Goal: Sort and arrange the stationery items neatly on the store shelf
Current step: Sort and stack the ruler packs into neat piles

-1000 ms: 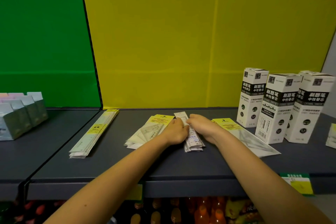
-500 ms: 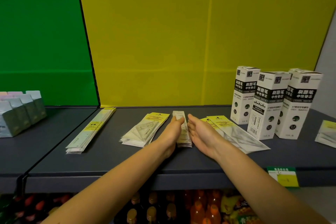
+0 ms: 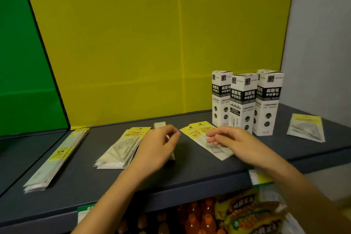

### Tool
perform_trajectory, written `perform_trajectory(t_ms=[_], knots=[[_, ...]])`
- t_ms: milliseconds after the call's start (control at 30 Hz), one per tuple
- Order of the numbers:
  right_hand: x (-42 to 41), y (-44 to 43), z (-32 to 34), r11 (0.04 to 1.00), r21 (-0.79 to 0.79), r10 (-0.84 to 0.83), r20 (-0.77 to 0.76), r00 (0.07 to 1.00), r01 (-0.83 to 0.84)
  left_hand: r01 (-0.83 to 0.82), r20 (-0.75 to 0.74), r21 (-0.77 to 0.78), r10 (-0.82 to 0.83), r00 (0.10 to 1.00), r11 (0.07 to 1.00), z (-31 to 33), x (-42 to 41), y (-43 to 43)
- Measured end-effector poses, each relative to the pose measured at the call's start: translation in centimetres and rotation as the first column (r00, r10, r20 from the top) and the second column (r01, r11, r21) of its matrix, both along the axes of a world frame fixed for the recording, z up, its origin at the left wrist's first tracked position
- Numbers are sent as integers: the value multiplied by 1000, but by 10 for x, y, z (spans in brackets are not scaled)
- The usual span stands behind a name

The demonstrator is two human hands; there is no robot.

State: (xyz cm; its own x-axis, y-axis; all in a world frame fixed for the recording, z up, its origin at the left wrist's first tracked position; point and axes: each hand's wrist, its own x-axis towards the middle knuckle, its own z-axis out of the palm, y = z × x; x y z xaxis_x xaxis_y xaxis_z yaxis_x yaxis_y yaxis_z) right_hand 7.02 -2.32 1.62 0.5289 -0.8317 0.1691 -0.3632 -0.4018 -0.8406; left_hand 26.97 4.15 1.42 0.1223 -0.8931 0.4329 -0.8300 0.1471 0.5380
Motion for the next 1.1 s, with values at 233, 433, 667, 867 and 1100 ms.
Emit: perform_trajectory(t_ms=[233,433,667,867,1100], knots=[[-110,-5,-2,976,-108,-198,-62,978,191,-62,102,50,56,993,997,-3,-37,-2],[-195,-44,-3,944,-167,-295,-37,955,285,-241,69,62,236,969,969,-19,-84,-22],[-265,-110,-11,896,-196,-429,-156,890,397,-555,129,115,541,831,824,-33,-134,-35],[-264,-140,-19,888,-251,-459,-433,775,386,-637,176,230,613,770,735,-30,-150,-61],[-227,-161,-19,877,-313,-478,-513,713,364,-614,151,326,602,784,719,-20,-151,-89]])
